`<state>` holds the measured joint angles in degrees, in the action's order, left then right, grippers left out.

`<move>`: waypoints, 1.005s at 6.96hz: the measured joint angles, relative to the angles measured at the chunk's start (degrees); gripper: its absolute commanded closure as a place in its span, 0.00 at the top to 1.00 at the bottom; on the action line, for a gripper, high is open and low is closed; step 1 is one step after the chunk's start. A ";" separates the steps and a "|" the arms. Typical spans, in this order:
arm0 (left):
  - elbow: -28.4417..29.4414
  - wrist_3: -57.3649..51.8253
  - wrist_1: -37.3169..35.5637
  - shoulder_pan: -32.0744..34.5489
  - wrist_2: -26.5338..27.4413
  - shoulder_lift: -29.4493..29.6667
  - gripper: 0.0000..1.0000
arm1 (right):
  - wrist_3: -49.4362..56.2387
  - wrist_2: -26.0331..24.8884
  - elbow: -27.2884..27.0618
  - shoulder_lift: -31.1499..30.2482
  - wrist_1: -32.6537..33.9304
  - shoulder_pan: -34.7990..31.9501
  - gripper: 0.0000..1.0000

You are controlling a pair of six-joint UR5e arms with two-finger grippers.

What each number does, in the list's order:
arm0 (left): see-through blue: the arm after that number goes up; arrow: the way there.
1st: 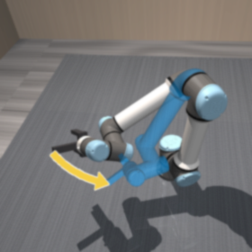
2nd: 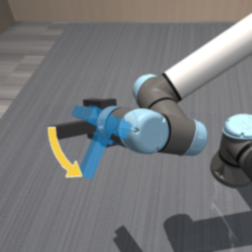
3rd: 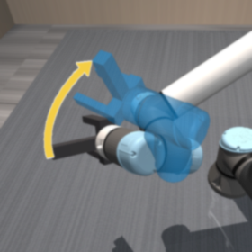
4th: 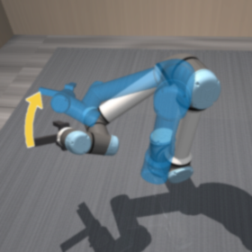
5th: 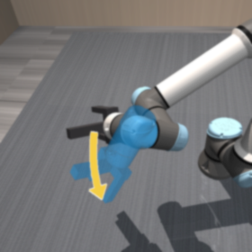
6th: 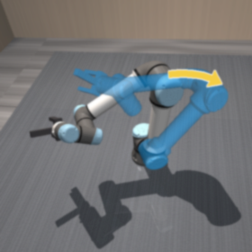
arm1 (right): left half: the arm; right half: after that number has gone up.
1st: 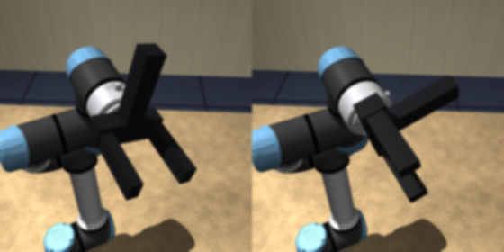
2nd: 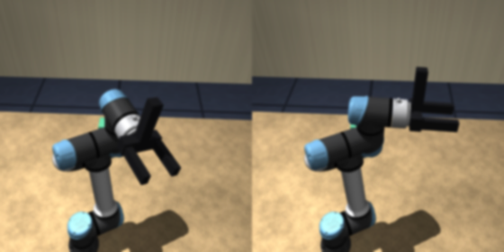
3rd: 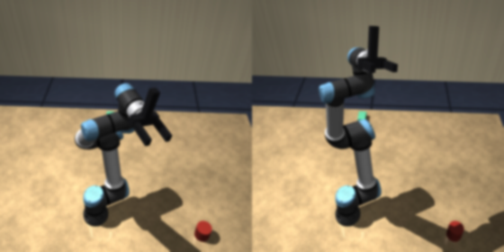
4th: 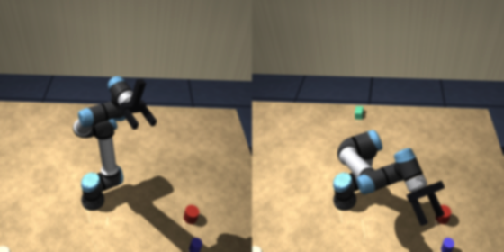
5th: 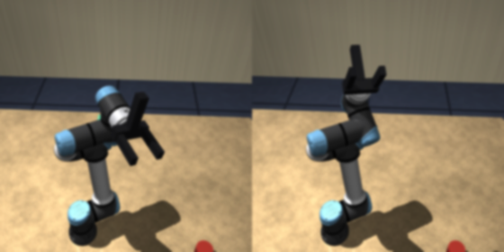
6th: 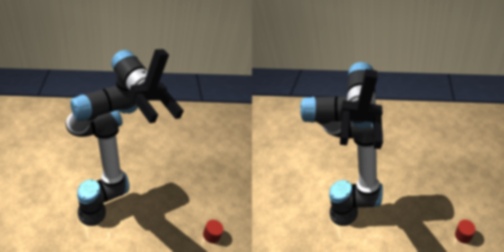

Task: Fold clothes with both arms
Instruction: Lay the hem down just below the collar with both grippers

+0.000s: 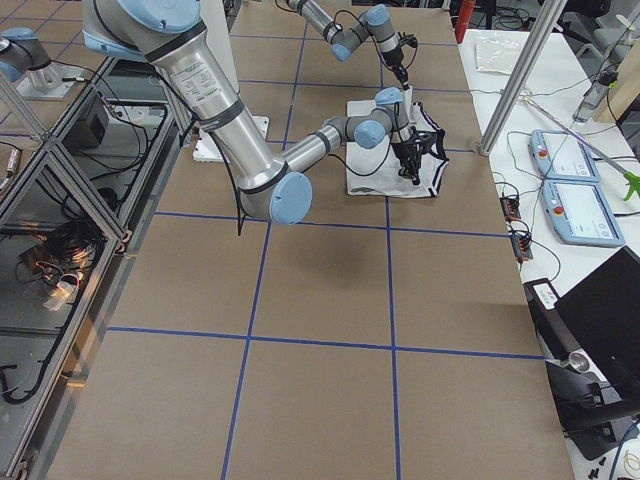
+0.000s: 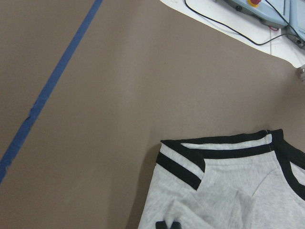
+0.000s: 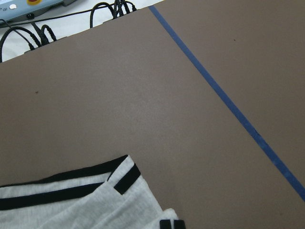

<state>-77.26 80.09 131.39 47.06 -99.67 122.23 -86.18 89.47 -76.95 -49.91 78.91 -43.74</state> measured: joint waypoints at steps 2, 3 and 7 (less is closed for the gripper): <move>2.22 -0.49 1.18 0.13 0.00 0.82 0.14 | 0.39 0.24 3.10 0.80 -1.98 -0.26 0.00; 2.89 -0.53 1.50 0.15 0.00 1.16 0.20 | 0.40 0.26 3.94 0.96 -2.67 -0.21 0.00; 6.36 -0.77 2.02 0.19 0.02 3.29 0.40 | 0.39 0.27 4.46 1.15 -3.06 -0.13 0.45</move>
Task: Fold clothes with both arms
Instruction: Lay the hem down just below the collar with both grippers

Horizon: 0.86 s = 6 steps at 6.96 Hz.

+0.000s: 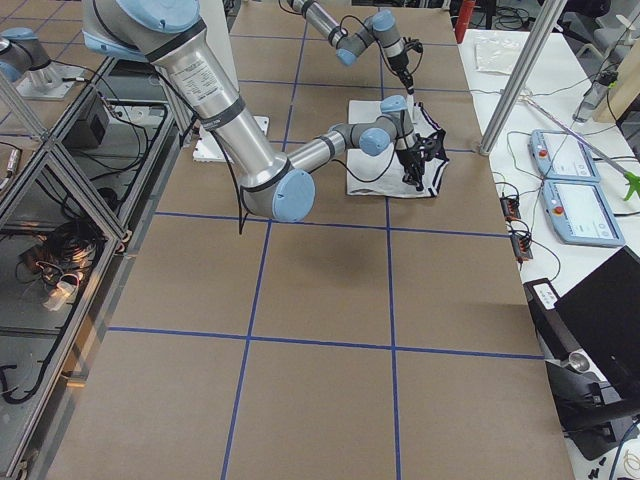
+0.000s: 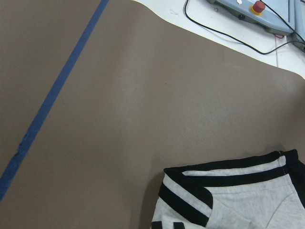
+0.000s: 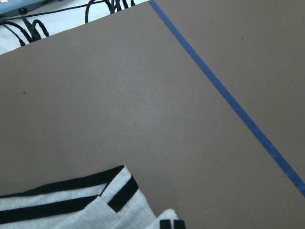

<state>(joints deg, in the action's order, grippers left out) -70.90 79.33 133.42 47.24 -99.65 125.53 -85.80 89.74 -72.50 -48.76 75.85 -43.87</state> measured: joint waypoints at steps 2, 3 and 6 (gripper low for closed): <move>0.41 -1.80 0.81 0.93 -0.02 0.04 0.47 | -0.08 0.41 -0.06 0.30 -0.06 -0.59 0.55; 0.41 -2.79 1.08 1.49 -0.12 0.02 0.50 | -0.17 2.14 -1.09 0.27 -0.06 -1.23 0.56; 0.12 -3.45 1.31 1.86 -0.35 -0.30 0.51 | -5.98 6.64 -16.94 -9.08 0.10 1.29 0.85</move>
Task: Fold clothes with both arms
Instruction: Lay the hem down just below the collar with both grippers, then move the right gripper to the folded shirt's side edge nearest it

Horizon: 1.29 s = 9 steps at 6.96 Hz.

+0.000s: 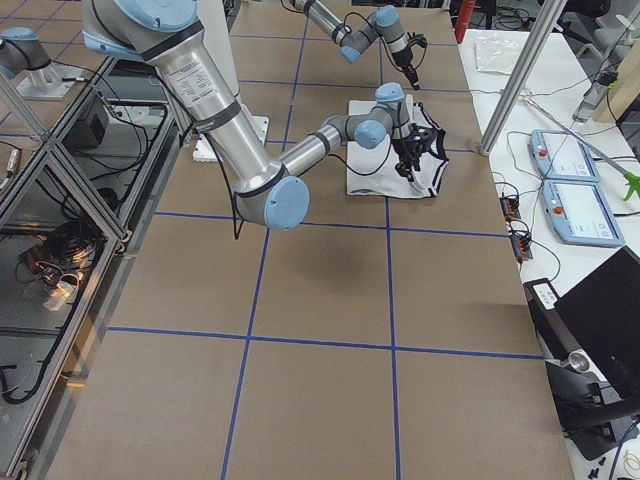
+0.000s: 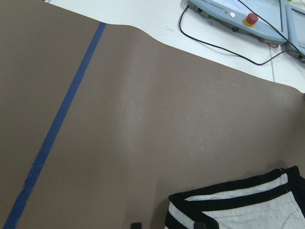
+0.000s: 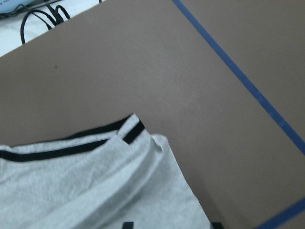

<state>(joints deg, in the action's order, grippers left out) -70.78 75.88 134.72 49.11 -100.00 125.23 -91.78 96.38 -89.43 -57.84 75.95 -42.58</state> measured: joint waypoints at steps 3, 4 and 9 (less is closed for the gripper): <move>-0.09 0.03 0.07 0.02 0.00 -0.20 0.52 | -12.92 -1.27 -8.37 -7.54 -0.32 6.00 0.92; -0.15 0.05 0.09 0.01 0.04 -0.19 0.53 | -15.72 -1.57 -8.59 -7.90 -0.30 6.81 0.92; -0.24 0.22 -0.01 -0.06 0.07 -0.08 0.54 | -19.70 -1.88 -8.33 -9.98 -0.25 10.13 0.81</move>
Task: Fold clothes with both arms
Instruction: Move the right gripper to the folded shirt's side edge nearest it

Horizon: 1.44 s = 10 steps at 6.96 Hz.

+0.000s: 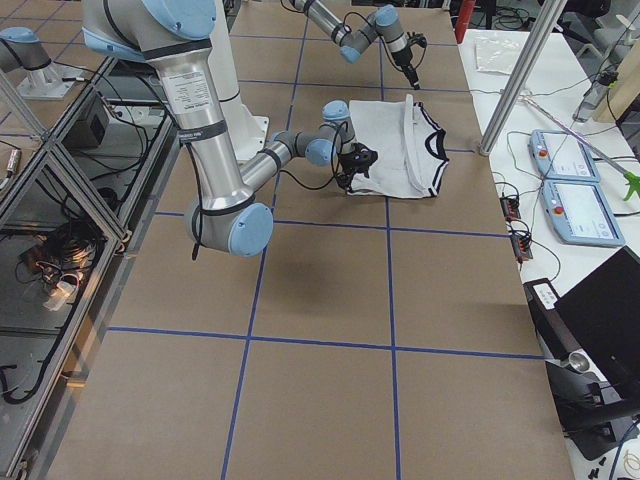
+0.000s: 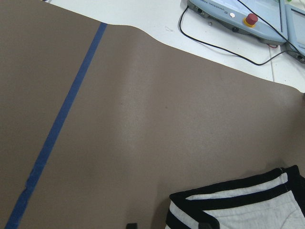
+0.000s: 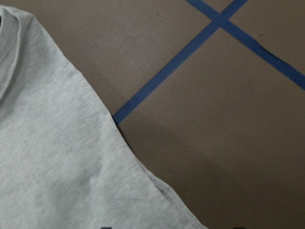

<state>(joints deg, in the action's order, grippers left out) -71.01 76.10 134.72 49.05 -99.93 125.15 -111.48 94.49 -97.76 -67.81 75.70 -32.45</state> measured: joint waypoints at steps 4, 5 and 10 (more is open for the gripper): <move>-0.34 0.32 -0.20 -0.01 0.08 0.09 0.54 | -0.67 -0.03 -0.21 -1.02 0.05 0.68 0.00; -0.40 0.37 -0.23 0.00 0.08 0.12 0.54 | -0.78 -0.25 -0.41 -1.48 0.01 1.01 0.00; -1.58 0.60 -0.54 -0.08 0.01 0.29 0.55 | -2.40 -1.64 -11.06 -8.23 1.30 5.02 0.00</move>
<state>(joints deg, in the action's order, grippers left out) -72.60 76.69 134.17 48.97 -99.92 125.44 -113.88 92.86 -108.82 -76.04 77.00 -27.43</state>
